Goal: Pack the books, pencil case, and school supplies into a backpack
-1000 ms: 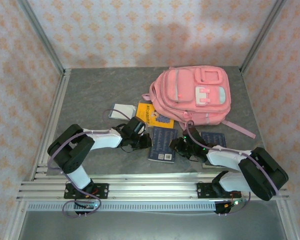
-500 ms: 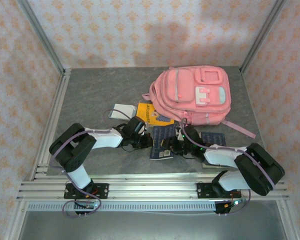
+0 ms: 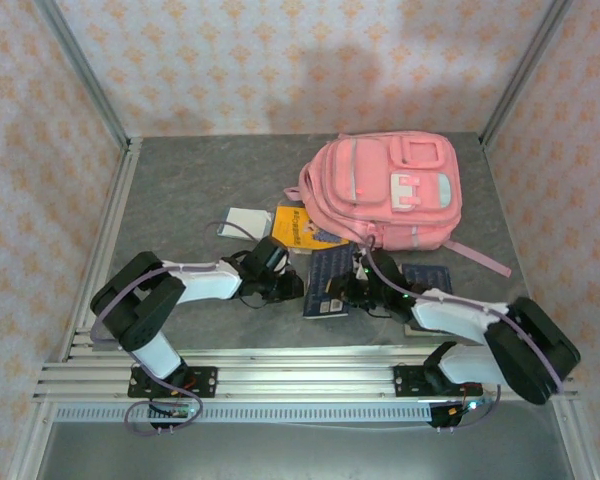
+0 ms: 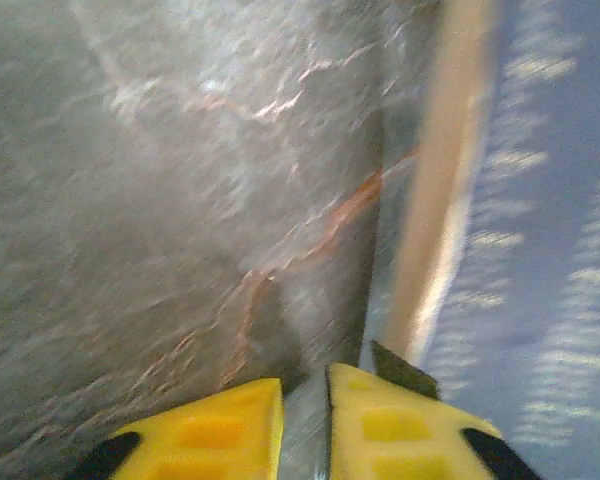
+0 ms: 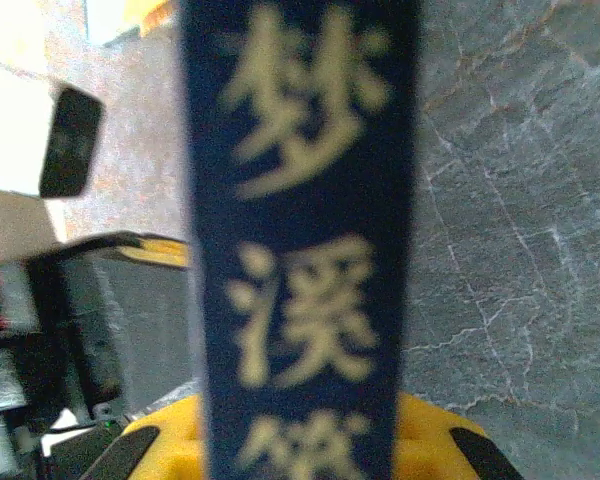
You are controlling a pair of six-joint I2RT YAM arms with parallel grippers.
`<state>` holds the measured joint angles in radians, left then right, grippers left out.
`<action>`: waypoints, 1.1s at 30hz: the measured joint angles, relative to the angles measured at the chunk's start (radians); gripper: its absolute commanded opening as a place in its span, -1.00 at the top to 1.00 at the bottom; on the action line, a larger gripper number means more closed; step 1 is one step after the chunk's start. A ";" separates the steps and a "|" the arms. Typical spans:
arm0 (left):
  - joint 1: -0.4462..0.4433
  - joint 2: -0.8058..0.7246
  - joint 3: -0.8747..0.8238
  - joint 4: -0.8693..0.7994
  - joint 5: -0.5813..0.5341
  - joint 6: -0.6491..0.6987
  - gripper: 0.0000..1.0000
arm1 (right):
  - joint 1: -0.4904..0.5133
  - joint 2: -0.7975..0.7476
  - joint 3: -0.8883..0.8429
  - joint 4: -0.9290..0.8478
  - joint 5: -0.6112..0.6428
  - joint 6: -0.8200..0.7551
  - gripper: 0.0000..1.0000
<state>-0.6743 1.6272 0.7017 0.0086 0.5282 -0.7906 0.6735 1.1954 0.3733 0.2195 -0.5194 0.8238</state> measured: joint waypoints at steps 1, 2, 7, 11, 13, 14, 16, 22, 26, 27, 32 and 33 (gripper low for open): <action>0.000 -0.018 -0.002 -0.009 -0.001 -0.013 -0.07 | 0.000 -0.037 -0.012 -0.002 0.017 0.015 1.00; 0.000 -0.039 -0.004 -0.022 -0.008 -0.025 -0.21 | 0.001 -0.071 -0.024 -0.003 0.037 0.031 1.00; 0.011 -0.224 -0.044 -0.066 -0.019 -0.129 -0.81 | 0.022 -0.244 -0.060 -0.013 0.197 0.137 1.00; 0.014 -0.387 -0.058 -0.051 -0.040 -0.245 -1.00 | 0.054 -0.348 -0.060 0.014 0.339 0.222 1.00; 0.014 -0.461 -0.069 -0.017 -0.048 -0.308 -1.00 | 0.069 -0.372 -0.060 0.044 0.393 0.263 1.00; 0.014 -0.482 -0.073 -0.003 -0.054 -0.332 -1.00 | 0.074 -0.375 -0.060 0.058 0.411 0.282 1.00; 0.013 -0.517 -0.089 0.042 -0.070 -0.389 -1.00 | 0.084 -0.372 -0.060 0.086 0.448 0.322 1.00; -0.009 -0.525 -0.136 0.164 -0.134 -0.509 -0.96 | 0.115 -0.302 -0.059 0.184 0.500 0.424 1.00; -0.058 -0.508 -0.135 0.220 -0.180 -0.537 -0.88 | 0.138 -0.253 -0.043 0.228 0.511 0.464 1.00; -0.072 -0.503 -0.135 0.233 -0.195 -0.541 -0.83 | 0.141 -0.244 -0.037 0.237 0.513 0.473 1.00; -0.113 -0.460 -0.132 0.281 -0.241 -0.554 -0.59 | 0.148 -0.188 -0.014 0.302 0.514 0.513 1.00; -0.113 -0.450 -0.132 0.289 -0.251 -0.560 -0.49 | 0.153 -0.177 -0.011 0.311 0.515 0.520 1.00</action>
<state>-0.7876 1.1774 0.5697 0.2977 0.2768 -1.3510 0.8261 1.0187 0.3626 0.5304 -0.0044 1.3441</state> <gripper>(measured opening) 0.805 0.121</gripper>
